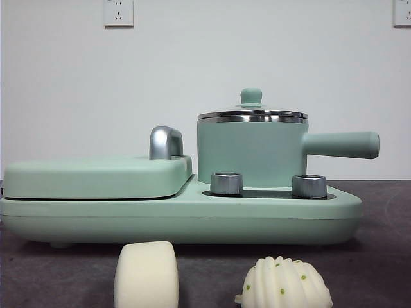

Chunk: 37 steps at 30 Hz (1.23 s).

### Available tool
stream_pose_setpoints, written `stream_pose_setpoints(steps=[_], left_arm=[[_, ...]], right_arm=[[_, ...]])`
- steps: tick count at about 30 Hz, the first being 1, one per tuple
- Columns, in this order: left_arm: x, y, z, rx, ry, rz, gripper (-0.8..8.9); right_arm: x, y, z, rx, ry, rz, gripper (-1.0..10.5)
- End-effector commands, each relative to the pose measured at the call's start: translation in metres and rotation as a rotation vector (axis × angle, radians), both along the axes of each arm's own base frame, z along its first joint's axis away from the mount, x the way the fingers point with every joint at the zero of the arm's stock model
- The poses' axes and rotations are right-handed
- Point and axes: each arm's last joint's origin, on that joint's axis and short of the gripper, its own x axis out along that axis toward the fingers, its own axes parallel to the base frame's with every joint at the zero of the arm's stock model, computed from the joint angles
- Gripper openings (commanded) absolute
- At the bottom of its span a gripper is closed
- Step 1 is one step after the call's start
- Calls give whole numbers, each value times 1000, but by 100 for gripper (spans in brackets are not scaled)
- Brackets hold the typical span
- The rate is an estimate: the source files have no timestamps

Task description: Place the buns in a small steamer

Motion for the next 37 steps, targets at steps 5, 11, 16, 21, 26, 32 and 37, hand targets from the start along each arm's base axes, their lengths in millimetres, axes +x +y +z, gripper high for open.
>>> stream_pose_setpoints(steps=[5, 11, 16, 21, 26, 32, 37], left_arm=[[4, -5, 42, -39, 74, -111, 8], [17, -13, 81, -39, 164, -295, 8], [31, -21, 110, 0, 198, -480, 8], [46, -30, 132, -17, 243, -648, 8], [56, -38, 142, -39, 259, -787, 8], [58, -41, 144, -38, 251, -820, 68], [58, -41, 144, -39, 254, -820, 92]], right_arm=[[-11, 1, 52, 59, -7, 42, 14], [-11, 5, 99, 39, 45, 181, 14], [-2, 9, 124, -18, 141, 351, 14], [12, 11, 143, -96, 222, 464, 14], [26, 13, 153, -103, 254, 573, 14], [34, 14, 151, -90, 271, 608, 14], [34, 14, 151, -93, 269, 609, 15]])
